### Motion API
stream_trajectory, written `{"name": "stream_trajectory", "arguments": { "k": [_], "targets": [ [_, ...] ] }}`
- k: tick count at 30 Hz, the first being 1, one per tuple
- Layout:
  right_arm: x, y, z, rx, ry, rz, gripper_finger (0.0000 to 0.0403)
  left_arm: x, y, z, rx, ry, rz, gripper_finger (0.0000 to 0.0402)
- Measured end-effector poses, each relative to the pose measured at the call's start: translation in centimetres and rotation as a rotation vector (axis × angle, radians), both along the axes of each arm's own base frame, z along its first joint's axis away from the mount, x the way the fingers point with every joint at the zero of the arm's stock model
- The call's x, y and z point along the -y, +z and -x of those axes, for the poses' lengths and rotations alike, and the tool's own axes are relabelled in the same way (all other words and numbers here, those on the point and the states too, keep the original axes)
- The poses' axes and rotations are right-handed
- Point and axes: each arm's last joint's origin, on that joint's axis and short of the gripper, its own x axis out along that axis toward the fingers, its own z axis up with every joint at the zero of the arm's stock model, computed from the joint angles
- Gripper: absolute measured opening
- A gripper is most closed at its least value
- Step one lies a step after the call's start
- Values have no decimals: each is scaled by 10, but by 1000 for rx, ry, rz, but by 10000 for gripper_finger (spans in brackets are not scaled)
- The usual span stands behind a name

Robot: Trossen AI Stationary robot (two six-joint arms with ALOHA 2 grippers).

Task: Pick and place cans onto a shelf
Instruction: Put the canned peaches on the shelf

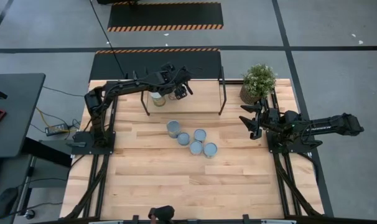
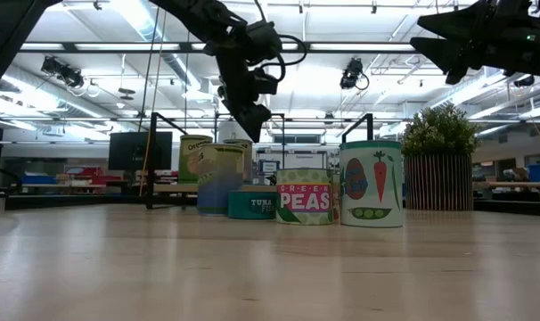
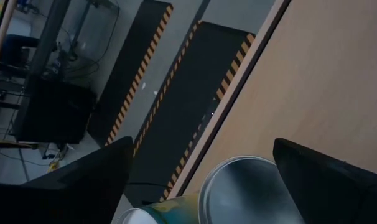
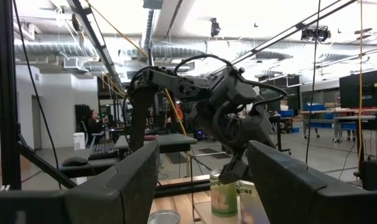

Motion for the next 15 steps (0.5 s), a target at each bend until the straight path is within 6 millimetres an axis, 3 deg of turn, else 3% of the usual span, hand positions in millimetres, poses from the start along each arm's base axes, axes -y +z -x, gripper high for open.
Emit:
{"name": "stream_trajectory", "arguments": {
  "k": [15],
  "targets": [
    [0,0,0,0,0,1,250,34,-2,-17,-126,-280,14,391]
  ]
}}
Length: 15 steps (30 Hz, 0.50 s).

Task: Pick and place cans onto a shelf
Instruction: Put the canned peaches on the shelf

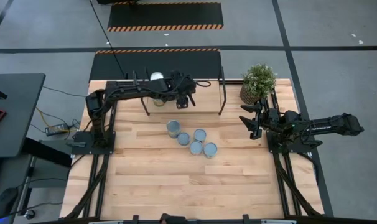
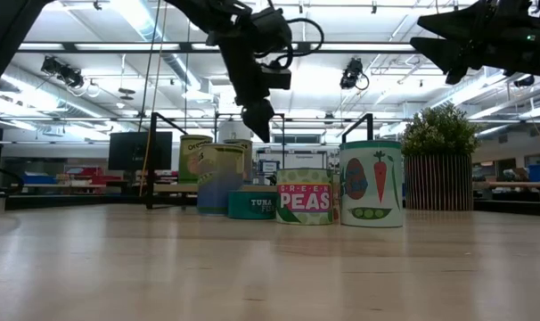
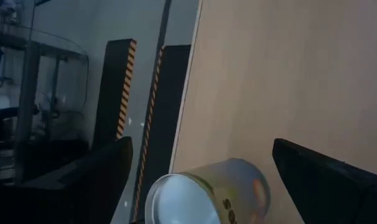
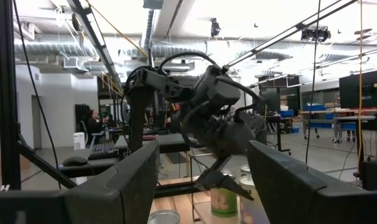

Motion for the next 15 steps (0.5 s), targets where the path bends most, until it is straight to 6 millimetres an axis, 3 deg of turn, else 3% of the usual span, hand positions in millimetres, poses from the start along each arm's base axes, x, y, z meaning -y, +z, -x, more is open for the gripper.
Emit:
{"name": "stream_trajectory", "arguments": {
  "k": [8,15],
  "targets": [
    [0,0,0,3,1,-2,250,-17,-14,7,-59,129,-21,391],
    [0,0,0,4,0,0,250,-29,-15,12,-45,208,-46,391]
  ]
}}
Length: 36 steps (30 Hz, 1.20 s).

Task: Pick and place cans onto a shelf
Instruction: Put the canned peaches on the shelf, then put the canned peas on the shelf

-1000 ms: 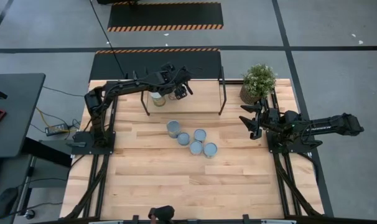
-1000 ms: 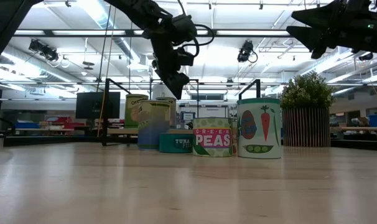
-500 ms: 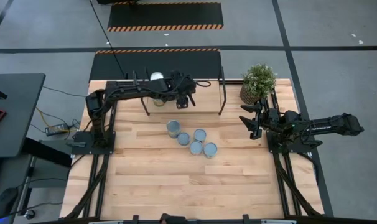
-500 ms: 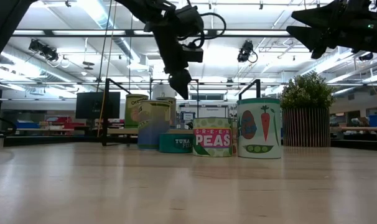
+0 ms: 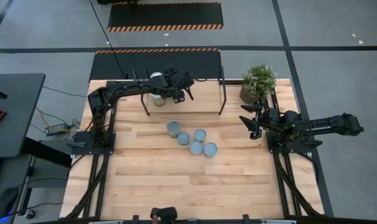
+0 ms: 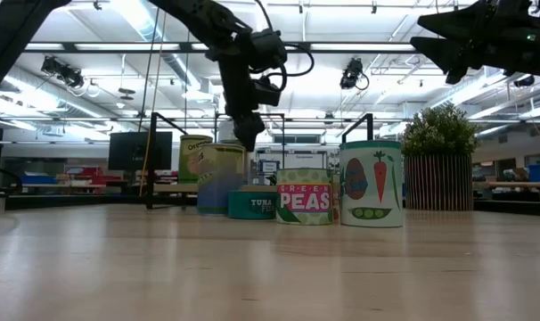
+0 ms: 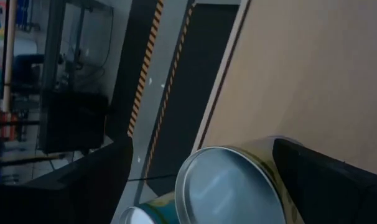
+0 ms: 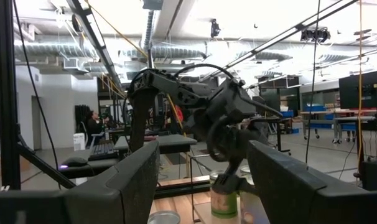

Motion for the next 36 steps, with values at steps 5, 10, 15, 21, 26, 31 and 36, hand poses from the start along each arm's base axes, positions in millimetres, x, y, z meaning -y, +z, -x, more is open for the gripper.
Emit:
{"name": "stream_trajectory", "arguments": {
  "k": [5,10,15,21,26,31,36],
  "targets": [
    [0,0,0,-2,0,0,250,-5,0,3,21,37,3,391],
    [0,0,0,-2,0,0,250,-6,0,3,27,44,2,391],
    [0,0,0,-3,0,0,250,-3,0,0,69,32,29,391],
    [0,0,0,-4,1,0,250,19,3,-7,14,-70,24,389],
    [0,0,0,-6,0,0,250,46,14,-10,2,-155,39,389],
    [0,-1,0,-7,0,0,250,81,35,-6,94,-260,161,389],
    [0,-1,0,-7,0,0,250,113,47,7,140,-340,444,389]
  ]
}}
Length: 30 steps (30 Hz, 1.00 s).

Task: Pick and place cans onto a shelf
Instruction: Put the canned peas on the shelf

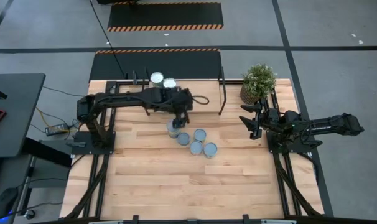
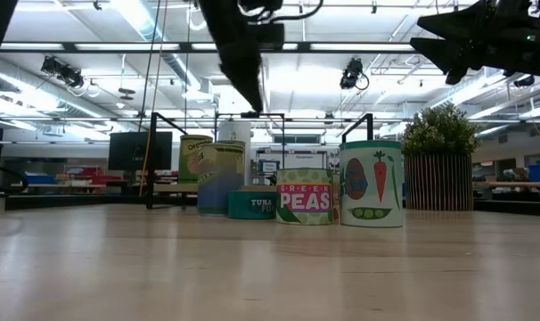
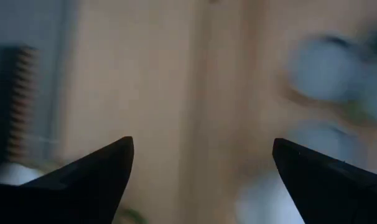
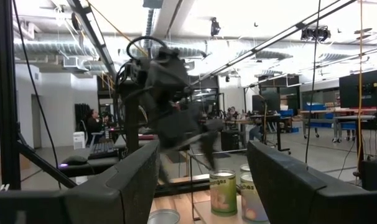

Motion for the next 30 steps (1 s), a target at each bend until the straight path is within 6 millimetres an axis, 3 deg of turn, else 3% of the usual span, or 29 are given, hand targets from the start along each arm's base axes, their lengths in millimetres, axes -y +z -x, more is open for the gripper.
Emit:
{"name": "stream_trajectory", "arguments": {
  "k": [5,12,23,30],
  "targets": [
    [0,0,0,3,1,-3,250,25,-5,14,-153,-20,110,389],
    [0,0,-1,-1,0,-3,250,47,-8,32,-383,-52,-27,388],
    [0,0,-1,-1,1,-4,250,45,-10,28,-399,-148,-79,388],
    [0,0,-1,0,1,-3,250,41,-38,14,-522,-258,-89,389]
  ]
}}
